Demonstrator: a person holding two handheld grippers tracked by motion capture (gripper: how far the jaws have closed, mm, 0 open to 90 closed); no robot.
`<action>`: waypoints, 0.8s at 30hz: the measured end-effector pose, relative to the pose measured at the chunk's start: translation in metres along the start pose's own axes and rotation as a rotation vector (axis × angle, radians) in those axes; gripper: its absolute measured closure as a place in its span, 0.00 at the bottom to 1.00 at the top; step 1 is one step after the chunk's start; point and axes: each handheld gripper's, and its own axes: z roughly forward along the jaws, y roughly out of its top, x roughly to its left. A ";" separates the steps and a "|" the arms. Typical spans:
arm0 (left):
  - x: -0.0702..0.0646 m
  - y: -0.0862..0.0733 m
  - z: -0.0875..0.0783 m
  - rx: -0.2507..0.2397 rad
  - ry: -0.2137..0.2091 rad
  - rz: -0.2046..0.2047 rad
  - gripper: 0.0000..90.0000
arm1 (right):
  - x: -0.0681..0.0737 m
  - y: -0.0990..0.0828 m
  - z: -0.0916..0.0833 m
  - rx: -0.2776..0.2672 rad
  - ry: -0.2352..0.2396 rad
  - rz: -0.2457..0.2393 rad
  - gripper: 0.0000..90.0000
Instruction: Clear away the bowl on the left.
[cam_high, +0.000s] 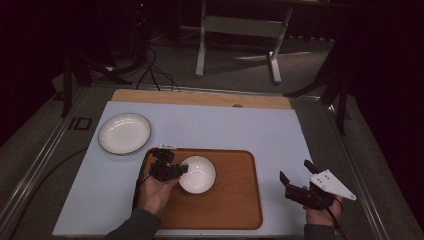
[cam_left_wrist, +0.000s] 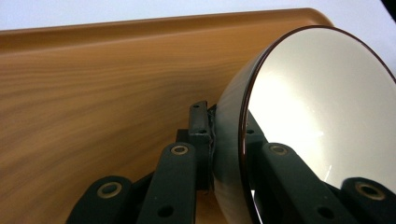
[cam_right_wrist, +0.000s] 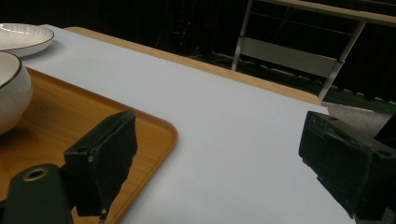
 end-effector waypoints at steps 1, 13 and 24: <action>0.000 0.000 0.000 0.000 0.000 0.000 0.91 | 0.000 0.000 0.000 0.000 0.000 0.000 0.12; 0.002 -0.003 0.008 0.024 0.015 -0.006 0.91 | 0.000 0.000 0.000 0.000 0.001 -0.001 0.12; 0.004 -0.004 0.011 0.042 0.011 -0.015 0.91 | 0.000 0.000 0.000 0.001 0.000 0.000 0.12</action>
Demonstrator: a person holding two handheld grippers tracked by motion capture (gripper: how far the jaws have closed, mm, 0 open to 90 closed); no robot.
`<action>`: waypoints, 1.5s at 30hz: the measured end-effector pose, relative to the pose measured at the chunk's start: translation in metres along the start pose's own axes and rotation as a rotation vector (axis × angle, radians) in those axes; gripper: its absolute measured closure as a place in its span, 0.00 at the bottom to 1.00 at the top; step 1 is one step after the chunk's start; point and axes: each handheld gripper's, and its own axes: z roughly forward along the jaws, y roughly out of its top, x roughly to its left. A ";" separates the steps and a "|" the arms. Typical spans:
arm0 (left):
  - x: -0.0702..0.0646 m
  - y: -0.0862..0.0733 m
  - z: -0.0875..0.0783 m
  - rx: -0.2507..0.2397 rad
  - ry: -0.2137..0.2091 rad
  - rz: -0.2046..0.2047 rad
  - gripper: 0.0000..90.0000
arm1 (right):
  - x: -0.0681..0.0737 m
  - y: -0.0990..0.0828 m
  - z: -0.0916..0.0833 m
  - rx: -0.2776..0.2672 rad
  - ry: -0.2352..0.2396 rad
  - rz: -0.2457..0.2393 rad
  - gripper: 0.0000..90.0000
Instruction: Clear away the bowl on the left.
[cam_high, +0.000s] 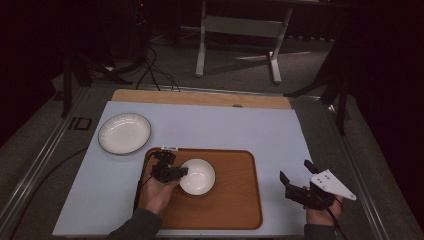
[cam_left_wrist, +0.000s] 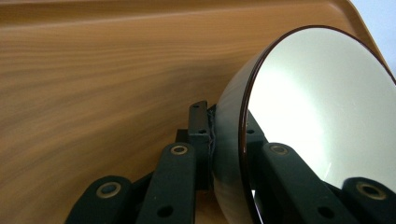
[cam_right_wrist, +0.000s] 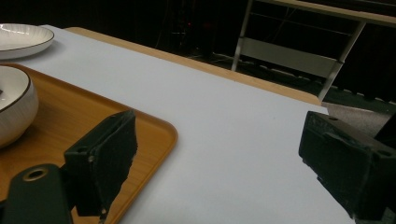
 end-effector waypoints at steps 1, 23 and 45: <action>0.000 0.000 0.001 0.000 0.003 -0.004 0.91 | 0.000 0.000 0.000 0.001 0.000 -0.002 0.12; -0.004 -0.003 -0.007 -0.005 -0.027 0.037 0.78 | 0.000 0.000 0.000 -0.003 -0.001 0.000 0.12; 0.003 0.007 -0.072 -0.290 0.088 0.238 0.54 | -0.001 0.000 0.000 -0.004 0.002 -0.001 0.12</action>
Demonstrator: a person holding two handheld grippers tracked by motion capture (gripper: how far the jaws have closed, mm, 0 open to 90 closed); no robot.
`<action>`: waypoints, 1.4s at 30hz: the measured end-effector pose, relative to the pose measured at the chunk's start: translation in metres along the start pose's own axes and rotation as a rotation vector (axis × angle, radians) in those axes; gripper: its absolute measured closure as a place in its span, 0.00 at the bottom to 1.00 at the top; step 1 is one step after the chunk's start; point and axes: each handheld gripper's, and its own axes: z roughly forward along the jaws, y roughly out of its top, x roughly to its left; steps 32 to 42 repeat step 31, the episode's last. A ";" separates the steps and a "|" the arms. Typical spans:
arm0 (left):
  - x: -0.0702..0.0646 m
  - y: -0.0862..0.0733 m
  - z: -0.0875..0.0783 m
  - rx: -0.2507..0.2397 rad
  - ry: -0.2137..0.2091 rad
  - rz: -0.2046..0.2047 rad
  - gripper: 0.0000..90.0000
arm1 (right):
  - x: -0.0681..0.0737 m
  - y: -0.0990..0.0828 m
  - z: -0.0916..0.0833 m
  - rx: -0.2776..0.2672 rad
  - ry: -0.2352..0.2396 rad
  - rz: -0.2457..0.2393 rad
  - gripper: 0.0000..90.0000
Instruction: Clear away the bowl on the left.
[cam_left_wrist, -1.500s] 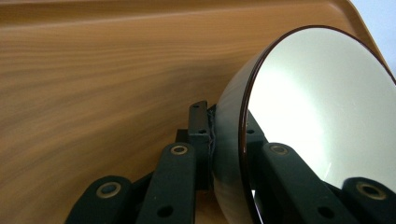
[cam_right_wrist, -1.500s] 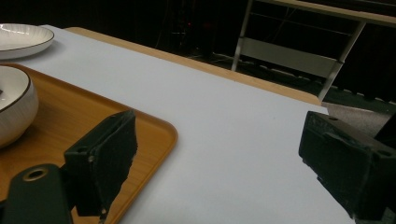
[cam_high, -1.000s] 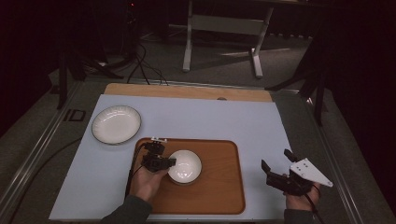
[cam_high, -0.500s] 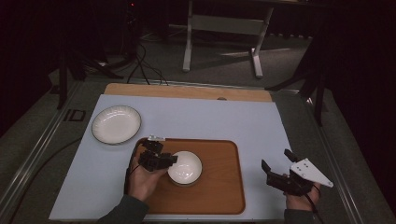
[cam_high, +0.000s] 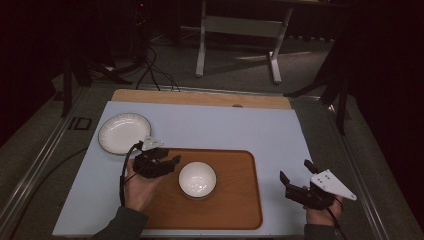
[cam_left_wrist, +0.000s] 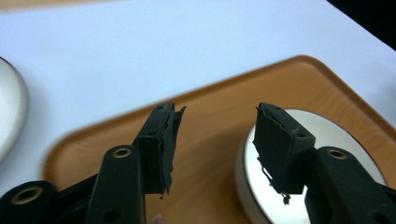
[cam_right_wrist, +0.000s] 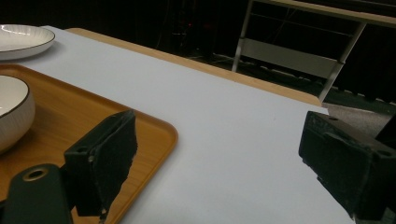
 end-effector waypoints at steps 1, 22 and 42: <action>0.003 0.000 -0.006 -0.028 0.018 0.014 0.54 | 0.000 0.000 0.000 0.000 0.000 0.000 0.12; 0.053 -0.013 -0.058 -0.202 0.211 0.083 0.43 | 0.000 -0.001 0.002 0.008 0.009 0.012 0.12; 0.076 -0.039 -0.068 -0.181 0.306 0.037 0.41 | 0.000 -0.002 0.004 0.013 0.008 0.017 0.12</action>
